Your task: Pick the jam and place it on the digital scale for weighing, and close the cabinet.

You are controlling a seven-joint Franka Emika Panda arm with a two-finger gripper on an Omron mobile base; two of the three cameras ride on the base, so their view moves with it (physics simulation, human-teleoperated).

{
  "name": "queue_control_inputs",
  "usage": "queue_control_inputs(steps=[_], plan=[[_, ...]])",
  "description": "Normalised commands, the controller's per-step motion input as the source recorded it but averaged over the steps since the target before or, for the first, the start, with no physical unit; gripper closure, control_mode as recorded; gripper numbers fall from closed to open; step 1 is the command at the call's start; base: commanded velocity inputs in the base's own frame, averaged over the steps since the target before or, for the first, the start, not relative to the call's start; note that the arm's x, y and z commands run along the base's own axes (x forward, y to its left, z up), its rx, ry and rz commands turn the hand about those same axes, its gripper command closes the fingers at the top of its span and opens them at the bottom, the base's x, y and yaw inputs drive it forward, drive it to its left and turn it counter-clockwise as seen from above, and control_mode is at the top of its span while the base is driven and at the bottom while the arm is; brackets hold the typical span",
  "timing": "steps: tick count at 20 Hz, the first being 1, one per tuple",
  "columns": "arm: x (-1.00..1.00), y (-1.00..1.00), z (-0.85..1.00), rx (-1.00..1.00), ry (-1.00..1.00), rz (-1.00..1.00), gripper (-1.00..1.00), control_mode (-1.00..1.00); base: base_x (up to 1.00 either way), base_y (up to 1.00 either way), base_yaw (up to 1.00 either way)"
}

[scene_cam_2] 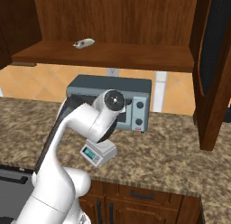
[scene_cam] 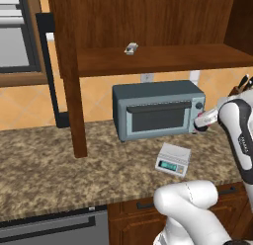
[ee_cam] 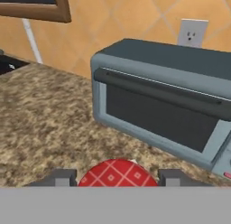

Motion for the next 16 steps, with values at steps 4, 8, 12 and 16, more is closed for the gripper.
queue_control_inputs(steps=[4, 8, 12, 16], plan=[[0.57, -0.46, -1.0, 0.0, 0.03, 0.38, 1.0, -1.0, 0.0, 0.0, 0.0], [0.32, -0.1, -0.8, 0.0, -0.01, 0.36, 1.0, -1.0, 0.0, 0.0, 0.0], [0.56, 0.03, -0.59, 0.0, -0.01, 0.28, 1.0, -1.0, 0.0, 0.0, 0.0], [0.47, 0.15, -0.25, 0.01, -0.01, 0.23, 1.0, -1.0, 0.0, 0.0, 0.0]])
